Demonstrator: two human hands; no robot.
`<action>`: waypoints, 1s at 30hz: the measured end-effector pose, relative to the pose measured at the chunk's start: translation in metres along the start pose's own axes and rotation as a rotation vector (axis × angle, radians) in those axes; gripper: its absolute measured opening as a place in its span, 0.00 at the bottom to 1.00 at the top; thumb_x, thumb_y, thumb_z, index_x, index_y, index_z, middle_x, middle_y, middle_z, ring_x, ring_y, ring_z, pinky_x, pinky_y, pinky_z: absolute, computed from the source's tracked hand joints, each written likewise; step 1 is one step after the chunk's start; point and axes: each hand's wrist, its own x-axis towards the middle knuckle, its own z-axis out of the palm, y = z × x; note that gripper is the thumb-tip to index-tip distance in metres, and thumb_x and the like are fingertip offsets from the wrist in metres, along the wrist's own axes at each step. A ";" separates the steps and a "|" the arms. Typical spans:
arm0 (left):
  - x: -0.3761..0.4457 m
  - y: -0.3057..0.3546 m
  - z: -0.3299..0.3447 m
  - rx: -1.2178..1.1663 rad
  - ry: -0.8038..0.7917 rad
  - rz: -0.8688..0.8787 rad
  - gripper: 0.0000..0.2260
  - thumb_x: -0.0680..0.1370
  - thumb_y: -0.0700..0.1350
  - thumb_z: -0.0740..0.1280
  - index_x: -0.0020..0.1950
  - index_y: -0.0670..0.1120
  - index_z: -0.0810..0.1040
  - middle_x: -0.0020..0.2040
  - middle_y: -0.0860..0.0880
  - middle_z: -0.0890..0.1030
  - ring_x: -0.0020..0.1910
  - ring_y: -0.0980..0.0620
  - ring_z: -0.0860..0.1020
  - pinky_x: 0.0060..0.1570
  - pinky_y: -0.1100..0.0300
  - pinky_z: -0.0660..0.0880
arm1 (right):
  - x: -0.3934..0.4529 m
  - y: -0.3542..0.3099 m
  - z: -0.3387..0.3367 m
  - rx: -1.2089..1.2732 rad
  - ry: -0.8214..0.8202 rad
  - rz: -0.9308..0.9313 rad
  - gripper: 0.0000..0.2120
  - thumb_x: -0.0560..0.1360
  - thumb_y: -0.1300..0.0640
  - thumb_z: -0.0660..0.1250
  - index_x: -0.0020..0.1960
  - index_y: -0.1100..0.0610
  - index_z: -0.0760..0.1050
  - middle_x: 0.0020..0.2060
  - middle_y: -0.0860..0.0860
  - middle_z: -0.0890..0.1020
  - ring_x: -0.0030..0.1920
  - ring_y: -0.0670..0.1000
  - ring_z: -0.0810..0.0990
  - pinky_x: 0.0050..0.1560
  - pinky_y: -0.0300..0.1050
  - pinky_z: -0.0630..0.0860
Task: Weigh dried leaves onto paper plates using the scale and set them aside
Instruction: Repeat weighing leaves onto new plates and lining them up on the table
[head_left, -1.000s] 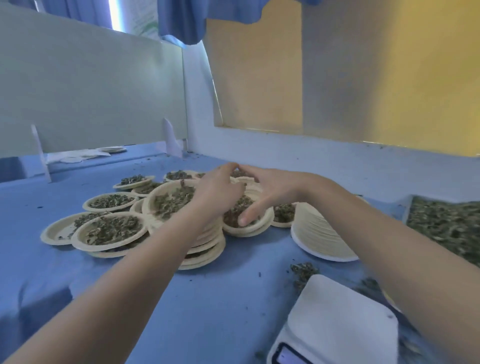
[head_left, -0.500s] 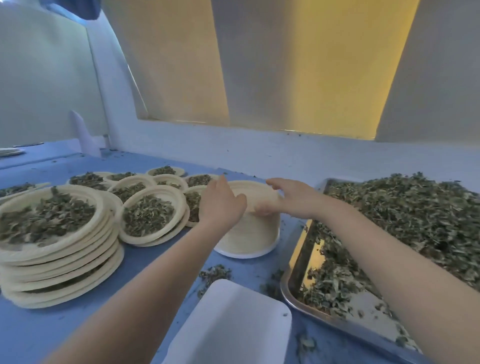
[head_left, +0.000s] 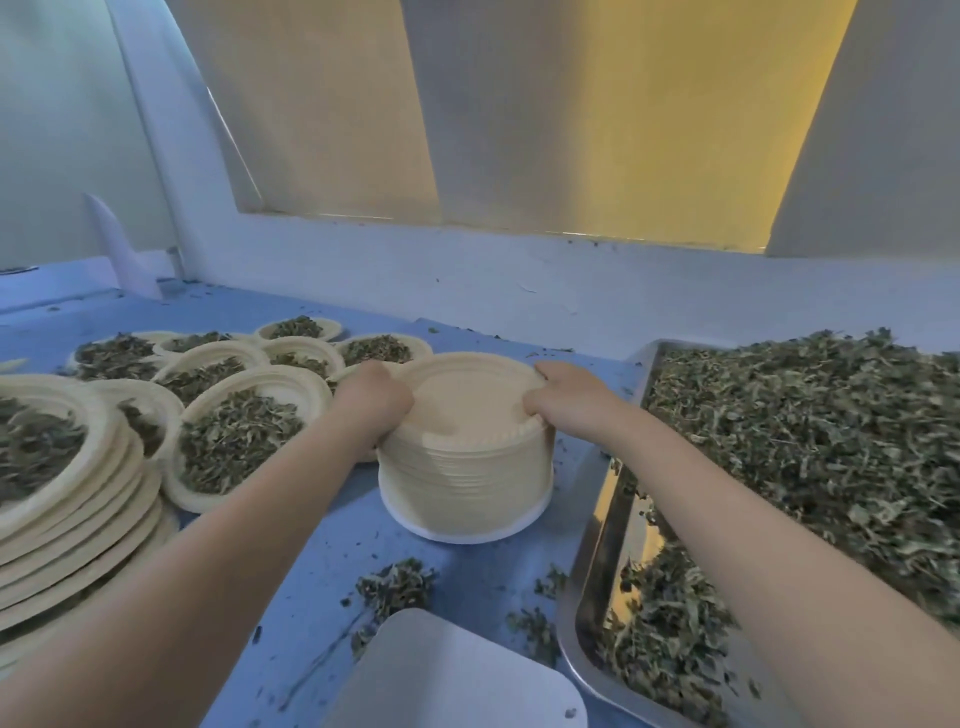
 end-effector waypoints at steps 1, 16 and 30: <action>0.000 0.000 -0.002 0.032 -0.004 0.028 0.09 0.76 0.35 0.57 0.52 0.33 0.73 0.53 0.34 0.76 0.44 0.42 0.75 0.35 0.54 0.67 | -0.001 -0.001 -0.001 -0.013 0.000 -0.010 0.04 0.73 0.63 0.59 0.48 0.62 0.68 0.46 0.57 0.72 0.43 0.56 0.70 0.37 0.46 0.60; -0.051 0.047 -0.060 0.031 0.045 0.238 0.07 0.73 0.31 0.54 0.42 0.42 0.65 0.39 0.44 0.65 0.38 0.49 0.63 0.33 0.58 0.58 | -0.060 -0.037 -0.054 -0.024 0.116 -0.188 0.26 0.78 0.62 0.56 0.75 0.57 0.59 0.56 0.53 0.72 0.32 0.48 0.71 0.25 0.37 0.66; -0.183 -0.046 -0.049 -0.038 -0.126 0.157 0.12 0.75 0.33 0.56 0.44 0.50 0.70 0.52 0.42 0.75 0.49 0.42 0.75 0.41 0.57 0.68 | -0.192 -0.009 0.021 -0.110 0.037 -0.224 0.16 0.75 0.61 0.60 0.62 0.54 0.71 0.53 0.51 0.76 0.52 0.52 0.73 0.42 0.42 0.64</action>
